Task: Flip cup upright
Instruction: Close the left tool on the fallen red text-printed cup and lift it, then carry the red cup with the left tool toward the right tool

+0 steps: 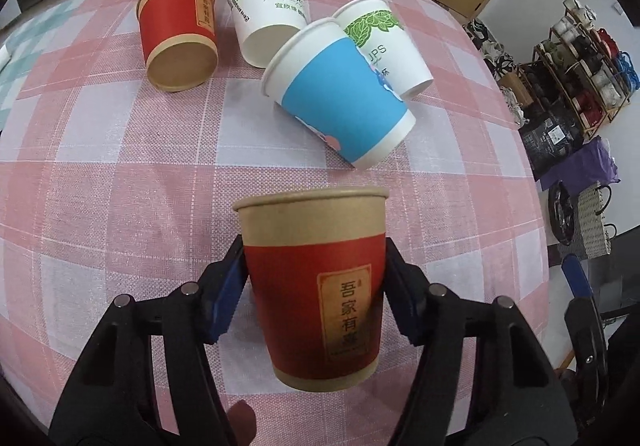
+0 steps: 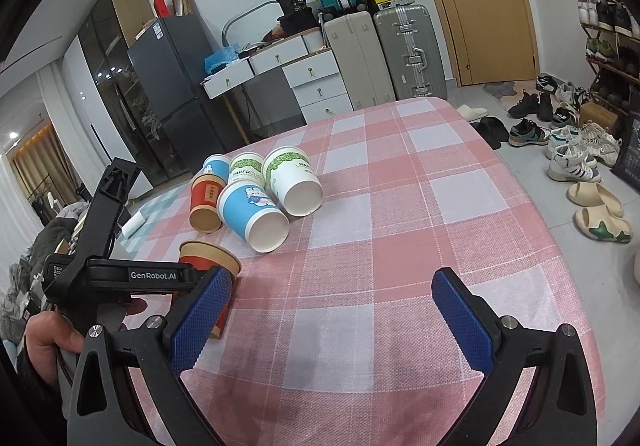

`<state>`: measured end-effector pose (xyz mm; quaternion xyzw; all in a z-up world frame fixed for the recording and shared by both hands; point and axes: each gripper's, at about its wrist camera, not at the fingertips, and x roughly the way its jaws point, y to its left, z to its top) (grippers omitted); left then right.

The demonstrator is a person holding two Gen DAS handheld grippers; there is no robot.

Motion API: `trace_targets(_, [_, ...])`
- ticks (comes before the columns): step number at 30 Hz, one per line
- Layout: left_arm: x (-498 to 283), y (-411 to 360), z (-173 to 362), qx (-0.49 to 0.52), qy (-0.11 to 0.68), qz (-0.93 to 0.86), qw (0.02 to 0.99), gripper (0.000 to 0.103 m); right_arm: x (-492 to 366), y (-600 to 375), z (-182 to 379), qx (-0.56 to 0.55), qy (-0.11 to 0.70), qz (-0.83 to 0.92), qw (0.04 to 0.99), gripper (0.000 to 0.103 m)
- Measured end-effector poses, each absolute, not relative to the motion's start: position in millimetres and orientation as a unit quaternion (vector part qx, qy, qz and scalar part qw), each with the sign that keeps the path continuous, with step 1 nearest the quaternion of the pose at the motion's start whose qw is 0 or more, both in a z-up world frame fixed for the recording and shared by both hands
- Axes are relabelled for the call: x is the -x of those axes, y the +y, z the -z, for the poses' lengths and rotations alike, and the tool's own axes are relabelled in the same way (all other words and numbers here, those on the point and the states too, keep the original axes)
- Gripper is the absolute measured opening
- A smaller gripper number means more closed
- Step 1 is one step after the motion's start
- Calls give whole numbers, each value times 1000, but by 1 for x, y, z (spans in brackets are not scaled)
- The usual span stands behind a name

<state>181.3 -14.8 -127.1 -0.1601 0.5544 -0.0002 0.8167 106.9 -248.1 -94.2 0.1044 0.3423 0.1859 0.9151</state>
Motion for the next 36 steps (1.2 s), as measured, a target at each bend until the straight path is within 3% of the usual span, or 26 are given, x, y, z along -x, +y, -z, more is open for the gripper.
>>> trace_targets(19, [-77,21,74,163,536,1,828,61,-51,-206,57,-73,309,-218,923,102])
trace_targets(36, [-32,24,117,158,571,-3,805,61,-27,-189,50,-58,305,-229,923,102])
